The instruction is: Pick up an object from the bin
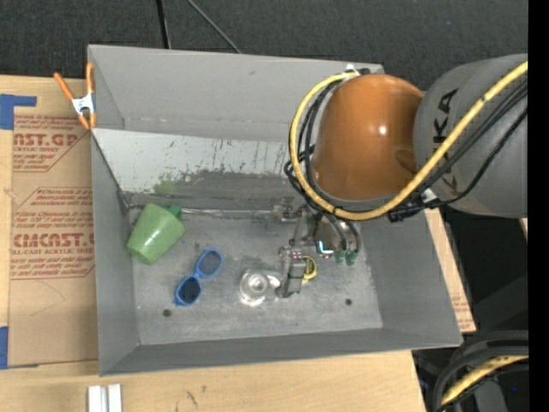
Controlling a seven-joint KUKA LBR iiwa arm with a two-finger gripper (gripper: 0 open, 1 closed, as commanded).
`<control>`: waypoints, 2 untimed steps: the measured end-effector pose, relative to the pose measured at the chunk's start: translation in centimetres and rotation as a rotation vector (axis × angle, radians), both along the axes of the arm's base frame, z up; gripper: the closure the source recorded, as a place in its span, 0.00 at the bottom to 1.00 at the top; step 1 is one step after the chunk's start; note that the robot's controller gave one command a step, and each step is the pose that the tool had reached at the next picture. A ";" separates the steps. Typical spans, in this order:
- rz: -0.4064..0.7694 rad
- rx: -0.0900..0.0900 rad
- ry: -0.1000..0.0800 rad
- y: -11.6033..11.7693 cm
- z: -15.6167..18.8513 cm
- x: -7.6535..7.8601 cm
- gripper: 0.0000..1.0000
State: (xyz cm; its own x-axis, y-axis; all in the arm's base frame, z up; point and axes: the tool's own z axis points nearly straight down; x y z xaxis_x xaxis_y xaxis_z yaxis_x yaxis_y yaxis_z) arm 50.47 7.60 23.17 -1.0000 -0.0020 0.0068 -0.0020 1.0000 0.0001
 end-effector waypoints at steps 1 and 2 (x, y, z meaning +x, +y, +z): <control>-0.264 -0.002 -0.001 3.7 -14.4 1.7 0.00; -0.264 0.000 -0.006 3.6 -14.0 1.8 1.00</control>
Offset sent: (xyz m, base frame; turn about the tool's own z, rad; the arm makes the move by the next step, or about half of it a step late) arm 0.0183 0.0358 -0.1397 0.2647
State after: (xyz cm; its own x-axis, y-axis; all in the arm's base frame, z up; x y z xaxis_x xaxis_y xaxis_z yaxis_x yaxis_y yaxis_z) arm 52.28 11.24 9.13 -0.9658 0.2594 0.0009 0.2594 0.9658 0.0007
